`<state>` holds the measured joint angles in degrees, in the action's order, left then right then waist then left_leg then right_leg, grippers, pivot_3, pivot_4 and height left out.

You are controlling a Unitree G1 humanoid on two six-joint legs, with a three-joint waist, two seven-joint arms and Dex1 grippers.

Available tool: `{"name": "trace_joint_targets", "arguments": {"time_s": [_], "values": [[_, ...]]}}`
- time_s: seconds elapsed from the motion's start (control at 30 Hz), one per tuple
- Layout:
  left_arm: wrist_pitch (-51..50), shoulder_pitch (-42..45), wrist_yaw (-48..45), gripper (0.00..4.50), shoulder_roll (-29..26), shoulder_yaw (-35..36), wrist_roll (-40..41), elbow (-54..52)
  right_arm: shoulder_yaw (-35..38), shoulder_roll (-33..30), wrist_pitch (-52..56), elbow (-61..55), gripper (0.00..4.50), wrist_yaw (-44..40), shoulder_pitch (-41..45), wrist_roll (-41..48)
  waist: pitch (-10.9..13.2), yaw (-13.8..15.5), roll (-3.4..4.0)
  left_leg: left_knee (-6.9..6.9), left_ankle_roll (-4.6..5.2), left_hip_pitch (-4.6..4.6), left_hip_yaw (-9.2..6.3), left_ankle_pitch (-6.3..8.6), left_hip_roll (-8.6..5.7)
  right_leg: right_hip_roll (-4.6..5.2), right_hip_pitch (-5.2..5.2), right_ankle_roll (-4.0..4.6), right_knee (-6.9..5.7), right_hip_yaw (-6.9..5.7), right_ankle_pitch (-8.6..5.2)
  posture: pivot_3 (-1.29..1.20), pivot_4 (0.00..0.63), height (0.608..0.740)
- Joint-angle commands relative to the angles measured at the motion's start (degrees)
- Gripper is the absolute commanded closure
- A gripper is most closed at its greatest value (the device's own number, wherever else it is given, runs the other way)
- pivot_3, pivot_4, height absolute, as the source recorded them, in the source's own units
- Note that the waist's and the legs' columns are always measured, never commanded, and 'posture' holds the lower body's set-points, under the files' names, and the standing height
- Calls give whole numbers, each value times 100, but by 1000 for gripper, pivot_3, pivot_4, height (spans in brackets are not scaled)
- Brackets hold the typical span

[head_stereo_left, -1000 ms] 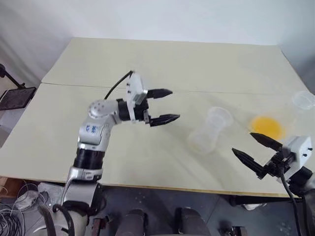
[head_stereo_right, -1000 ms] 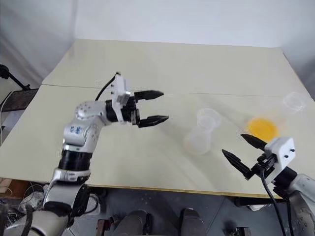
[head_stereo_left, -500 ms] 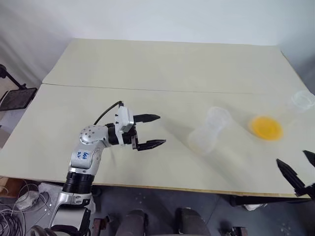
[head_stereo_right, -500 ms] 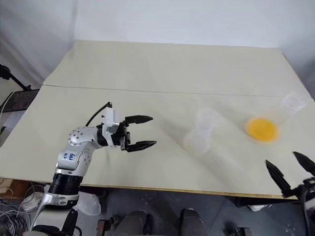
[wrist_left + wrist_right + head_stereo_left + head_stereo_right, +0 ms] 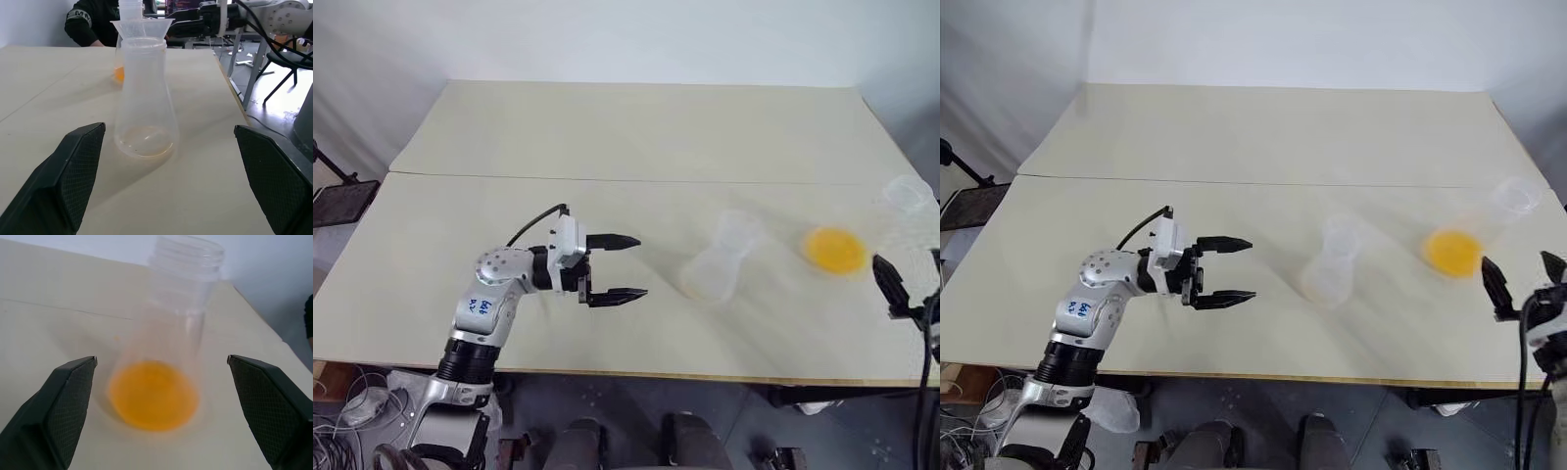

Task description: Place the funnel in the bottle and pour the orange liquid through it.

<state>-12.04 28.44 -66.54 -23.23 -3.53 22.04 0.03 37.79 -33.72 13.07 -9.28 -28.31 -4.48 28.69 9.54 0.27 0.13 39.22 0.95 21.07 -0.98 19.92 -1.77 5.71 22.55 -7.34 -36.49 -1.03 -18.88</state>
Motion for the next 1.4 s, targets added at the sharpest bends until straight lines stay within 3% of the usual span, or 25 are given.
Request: {"name": "trace_joint_targets", "arguments": {"time_s": [0.03, 0.67, 1.1, 1.4], "values": [[-45, -97, 109, 12, -59, 32, 136, -348, 10, -166, 138, -170, 0, 157, 209, 23, 0, -1, 0, 0, 0, 0, -1, 0, 0, 0, 0, 0, 0, 0, 0, 0, 150, 740], [-214, -302, 419, 12, -228, 95, 249, -723, -666, -259, 276, 774, 0, 512, 1855, -493, 0, -23, 1, 0, -1, 3, 0, 0, 2, 1, 3, 0, 2, -1, 0, 0, 150, 740], [-238, -301, 507, 12, -296, 90, 344, -762, -302, 59, 599, -262, 0, 848, 989, -246, 1, -27, 2, -1, -1, 7, -1, 0, 3, 8, 3, 0, 6, -1, 0, 0, 150, 740], [-190, -173, 456, 12, -297, 90, 327, -605, -147, 90, 691, -397, 0, 1087, 886, -187, 1, -17, 2, -2, 0, 7, -1, 0, 3, 7, 3, 0, 6, -1, 0, 0, 150, 740]]}}
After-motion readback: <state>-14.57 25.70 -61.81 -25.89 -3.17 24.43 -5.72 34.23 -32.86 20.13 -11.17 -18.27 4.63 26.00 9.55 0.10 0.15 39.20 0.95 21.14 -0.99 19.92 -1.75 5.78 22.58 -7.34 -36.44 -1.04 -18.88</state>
